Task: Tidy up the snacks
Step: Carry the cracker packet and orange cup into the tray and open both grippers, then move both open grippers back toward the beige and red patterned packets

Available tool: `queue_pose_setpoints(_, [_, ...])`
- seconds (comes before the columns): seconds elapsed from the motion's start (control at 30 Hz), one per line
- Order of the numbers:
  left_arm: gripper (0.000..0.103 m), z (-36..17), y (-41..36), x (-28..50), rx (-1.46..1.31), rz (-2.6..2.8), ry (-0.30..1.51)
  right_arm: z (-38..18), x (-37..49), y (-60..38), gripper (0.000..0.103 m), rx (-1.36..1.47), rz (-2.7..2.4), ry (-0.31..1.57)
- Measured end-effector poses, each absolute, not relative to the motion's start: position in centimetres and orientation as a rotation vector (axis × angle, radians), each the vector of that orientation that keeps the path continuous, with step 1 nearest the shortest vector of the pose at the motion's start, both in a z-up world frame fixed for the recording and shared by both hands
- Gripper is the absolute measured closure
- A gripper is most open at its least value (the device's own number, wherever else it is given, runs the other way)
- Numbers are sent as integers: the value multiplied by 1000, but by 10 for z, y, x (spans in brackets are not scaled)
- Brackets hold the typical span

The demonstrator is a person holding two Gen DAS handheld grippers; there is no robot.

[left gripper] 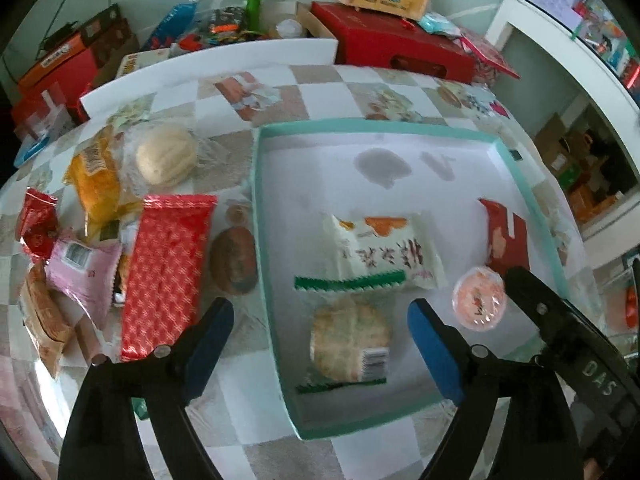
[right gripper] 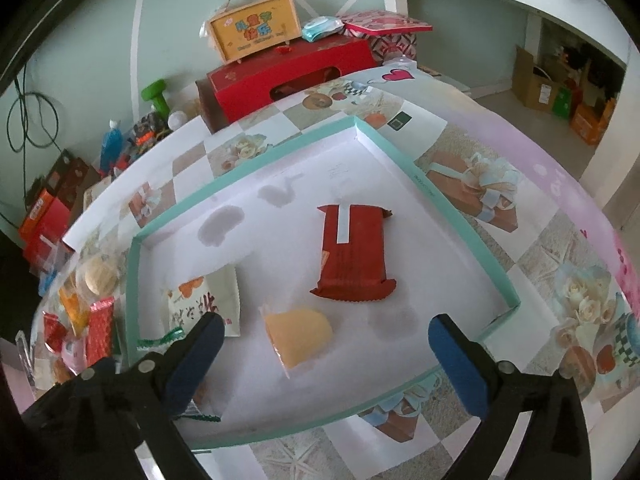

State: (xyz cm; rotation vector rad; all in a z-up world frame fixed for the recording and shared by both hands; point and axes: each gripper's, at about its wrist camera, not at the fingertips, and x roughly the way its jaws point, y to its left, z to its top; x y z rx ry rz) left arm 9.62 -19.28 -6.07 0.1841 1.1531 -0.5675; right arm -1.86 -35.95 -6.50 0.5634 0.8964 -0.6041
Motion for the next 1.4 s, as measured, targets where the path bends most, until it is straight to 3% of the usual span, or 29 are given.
queue_pose_setpoints(0.4, [14,-59,-168,133,136,-455,1129,-55,-6,-348,0,494,-590,849])
queue_pose_setpoints(0.77, [14,-51,-84,166,23,-265,1110,-34,37,-299,0,414,-394,768])
queue_pose_setpoints(1.4, [14,-61,27,190,-138,-15,1141,-58,110,-201,0,292,-124,912])
